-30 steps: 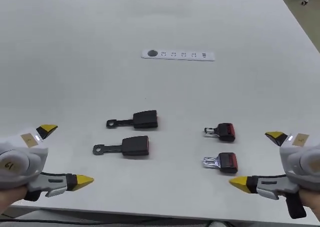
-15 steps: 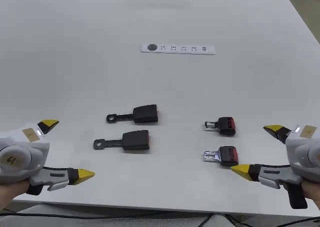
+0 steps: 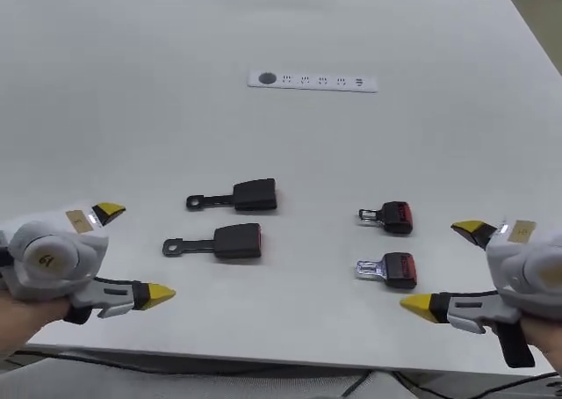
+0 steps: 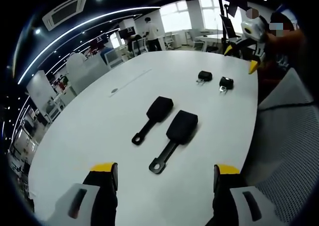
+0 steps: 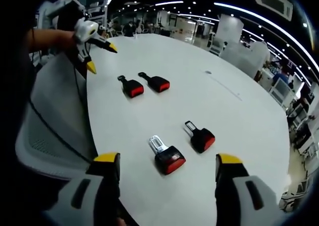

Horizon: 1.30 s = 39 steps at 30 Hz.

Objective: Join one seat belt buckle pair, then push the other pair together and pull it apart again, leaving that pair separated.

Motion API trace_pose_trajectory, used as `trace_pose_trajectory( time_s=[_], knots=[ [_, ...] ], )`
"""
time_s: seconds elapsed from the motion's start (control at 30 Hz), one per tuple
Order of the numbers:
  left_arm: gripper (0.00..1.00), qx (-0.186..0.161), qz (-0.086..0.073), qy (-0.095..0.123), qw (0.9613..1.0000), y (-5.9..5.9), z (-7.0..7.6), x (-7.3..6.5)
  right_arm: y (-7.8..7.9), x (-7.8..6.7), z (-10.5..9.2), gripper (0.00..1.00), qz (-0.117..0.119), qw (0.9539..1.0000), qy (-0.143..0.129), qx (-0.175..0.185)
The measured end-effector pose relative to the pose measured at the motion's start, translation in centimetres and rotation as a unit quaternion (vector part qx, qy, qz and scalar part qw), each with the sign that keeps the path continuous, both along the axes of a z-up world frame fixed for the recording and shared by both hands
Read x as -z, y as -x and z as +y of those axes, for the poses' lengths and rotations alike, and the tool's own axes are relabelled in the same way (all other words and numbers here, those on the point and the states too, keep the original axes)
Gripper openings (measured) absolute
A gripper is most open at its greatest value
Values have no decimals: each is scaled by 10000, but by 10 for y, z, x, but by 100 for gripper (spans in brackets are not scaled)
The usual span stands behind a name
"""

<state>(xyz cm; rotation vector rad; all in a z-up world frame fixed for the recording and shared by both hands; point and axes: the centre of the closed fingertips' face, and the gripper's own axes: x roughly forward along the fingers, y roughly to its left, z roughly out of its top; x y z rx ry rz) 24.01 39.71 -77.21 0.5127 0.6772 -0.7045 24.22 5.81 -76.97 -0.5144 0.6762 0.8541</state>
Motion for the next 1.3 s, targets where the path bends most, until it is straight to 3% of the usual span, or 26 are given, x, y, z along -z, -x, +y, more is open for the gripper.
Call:
trace_pose_trajectory(
  time_s=[0.17, 0.33, 0.37, 0.5, 0.6, 0.87, 1.07, 1.3],
  knots=[
    [78, 358, 78, -105, 9993, 6, -21, 9, -2, 3, 1, 75, -23, 9998, 109, -149],
    [76, 590, 115, -167, 9981, 3, -31, 18, 1, 11, 5, 72, 2, 9988, 273, -414],
    [75, 651, 114, -193, 9976, 0, -30, 21, 3, 16, 9, 72, -15, 9976, 319, -619],
    [69, 793, 187, -195, 9965, -7, -37, 30, 9, 37, 12, 69, 169, 9955, 420, -836],
    [68, 1027, 174, -222, 9943, -11, -48, 33, 9, 43, 17, 65, 189, 9932, 465, -1053],
    [62, 1370, 165, -460, 9894, -25, -70, 44, -3, 50, 27, 64, 131, 9898, 582, -1295],
    [60, 1561, 220, -561, 9859, -36, -73, 47, -9, 51, 28, 59, 138, 9865, 609, -1517],
    [55, 1677, 331, -476, 9841, -52, -75, 52, -15, 57, 27, 54, 328, 9832, 575, -1700]
  ],
)
